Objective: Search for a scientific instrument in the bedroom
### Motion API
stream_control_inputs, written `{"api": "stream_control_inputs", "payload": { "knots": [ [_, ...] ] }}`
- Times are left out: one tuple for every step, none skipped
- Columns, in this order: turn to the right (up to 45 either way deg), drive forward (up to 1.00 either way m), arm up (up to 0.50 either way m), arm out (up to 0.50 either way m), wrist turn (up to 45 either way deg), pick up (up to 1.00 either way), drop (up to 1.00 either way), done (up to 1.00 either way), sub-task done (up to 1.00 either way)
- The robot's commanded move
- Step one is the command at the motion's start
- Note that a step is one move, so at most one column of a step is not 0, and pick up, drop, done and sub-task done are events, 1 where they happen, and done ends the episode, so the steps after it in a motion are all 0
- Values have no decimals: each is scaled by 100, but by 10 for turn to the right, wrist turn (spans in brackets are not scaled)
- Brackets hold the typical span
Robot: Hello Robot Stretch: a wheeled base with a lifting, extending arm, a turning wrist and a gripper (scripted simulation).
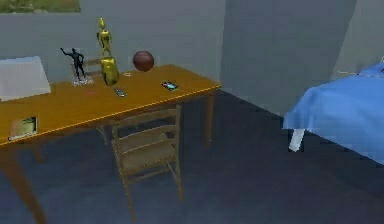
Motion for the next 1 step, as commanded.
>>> {"api": "stream_control_inputs", "payload": {
  "knots": [
    [270,0,0,0,0,0,0,0,0]
  ]
}}
